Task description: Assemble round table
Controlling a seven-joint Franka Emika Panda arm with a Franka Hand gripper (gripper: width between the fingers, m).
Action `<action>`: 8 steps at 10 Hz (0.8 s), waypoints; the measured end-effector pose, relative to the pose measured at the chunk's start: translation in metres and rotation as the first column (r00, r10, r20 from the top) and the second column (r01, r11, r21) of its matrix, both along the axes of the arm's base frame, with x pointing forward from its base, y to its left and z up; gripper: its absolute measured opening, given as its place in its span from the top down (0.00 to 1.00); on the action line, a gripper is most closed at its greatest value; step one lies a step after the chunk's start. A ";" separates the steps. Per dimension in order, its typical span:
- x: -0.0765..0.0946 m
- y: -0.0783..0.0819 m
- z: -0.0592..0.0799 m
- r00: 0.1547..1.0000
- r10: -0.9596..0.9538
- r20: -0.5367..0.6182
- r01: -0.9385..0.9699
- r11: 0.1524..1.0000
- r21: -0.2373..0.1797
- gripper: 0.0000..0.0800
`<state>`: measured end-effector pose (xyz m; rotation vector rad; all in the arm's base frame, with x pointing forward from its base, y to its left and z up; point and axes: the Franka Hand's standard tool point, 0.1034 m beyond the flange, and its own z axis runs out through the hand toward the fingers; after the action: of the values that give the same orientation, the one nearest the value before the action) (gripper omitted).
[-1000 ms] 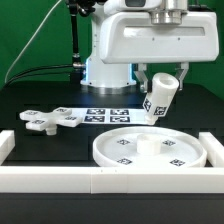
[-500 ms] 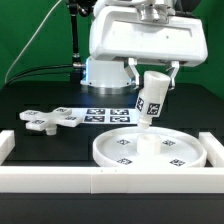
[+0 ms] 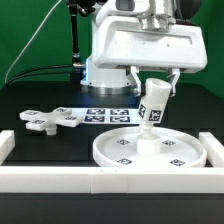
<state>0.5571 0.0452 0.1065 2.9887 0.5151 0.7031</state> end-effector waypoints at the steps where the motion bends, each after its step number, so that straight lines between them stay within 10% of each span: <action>1: -0.002 0.004 -0.003 1.000 0.006 -0.006 -0.006 1.000 0.002 0.49; 8: -0.008 0.004 -0.019 0.999 0.012 -0.034 -0.012 1.000 -0.001 0.49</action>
Offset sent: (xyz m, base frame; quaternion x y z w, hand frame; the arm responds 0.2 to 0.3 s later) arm 0.0029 0.0034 -0.0062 0.0023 0.0081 -0.0058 0.9999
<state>0.5490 0.0493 0.0875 3.0037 0.5359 0.6540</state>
